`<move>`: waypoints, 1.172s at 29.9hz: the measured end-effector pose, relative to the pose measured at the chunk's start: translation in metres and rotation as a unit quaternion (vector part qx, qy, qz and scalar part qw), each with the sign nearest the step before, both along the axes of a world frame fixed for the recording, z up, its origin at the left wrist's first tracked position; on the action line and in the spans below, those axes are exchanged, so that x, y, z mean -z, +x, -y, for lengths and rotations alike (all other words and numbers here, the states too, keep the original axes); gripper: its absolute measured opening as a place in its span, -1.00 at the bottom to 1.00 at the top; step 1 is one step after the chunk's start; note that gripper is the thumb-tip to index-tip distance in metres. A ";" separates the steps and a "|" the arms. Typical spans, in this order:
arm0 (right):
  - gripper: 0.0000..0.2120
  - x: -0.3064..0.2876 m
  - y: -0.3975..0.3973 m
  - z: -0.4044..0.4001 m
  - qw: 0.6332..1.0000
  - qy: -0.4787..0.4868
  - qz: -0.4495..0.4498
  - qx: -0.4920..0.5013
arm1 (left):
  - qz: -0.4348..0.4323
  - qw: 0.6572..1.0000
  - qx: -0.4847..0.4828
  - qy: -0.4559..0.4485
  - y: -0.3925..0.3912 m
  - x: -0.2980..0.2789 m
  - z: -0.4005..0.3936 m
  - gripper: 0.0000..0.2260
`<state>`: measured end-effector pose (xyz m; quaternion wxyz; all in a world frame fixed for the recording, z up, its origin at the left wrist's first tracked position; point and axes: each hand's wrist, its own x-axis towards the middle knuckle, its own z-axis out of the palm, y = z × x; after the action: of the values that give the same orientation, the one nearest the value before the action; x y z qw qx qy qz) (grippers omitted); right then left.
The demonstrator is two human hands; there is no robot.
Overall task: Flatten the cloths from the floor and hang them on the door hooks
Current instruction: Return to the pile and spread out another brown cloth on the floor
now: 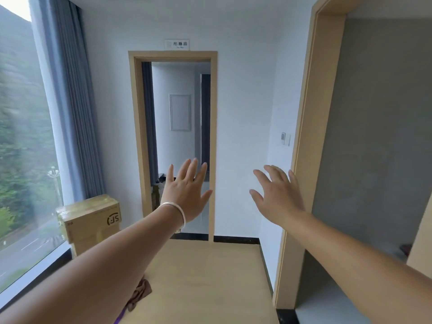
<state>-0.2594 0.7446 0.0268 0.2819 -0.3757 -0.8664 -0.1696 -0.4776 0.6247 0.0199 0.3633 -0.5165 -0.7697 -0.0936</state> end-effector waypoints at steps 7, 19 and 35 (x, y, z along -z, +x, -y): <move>-0.49 0.011 -0.044 -0.066 1.000 -0.013 0.015 0.017 | 0.014 1.000 0.019 -0.014 -0.047 0.010 -0.073 -0.36; -0.49 0.011 -0.137 -0.251 1.000 -0.004 -0.003 0.007 | 0.008 1.000 0.010 -0.017 -0.131 0.008 -0.250 -0.37; -0.48 0.020 -0.213 -0.466 1.000 -0.012 0.005 0.010 | 0.017 0.999 0.021 -0.027 -0.215 0.010 -0.468 -0.38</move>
<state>-0.4720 1.2107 0.0072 0.2711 -0.3869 -0.8660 -0.1640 -0.6923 1.0930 0.0097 0.3343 -0.5401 -0.7672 -0.0893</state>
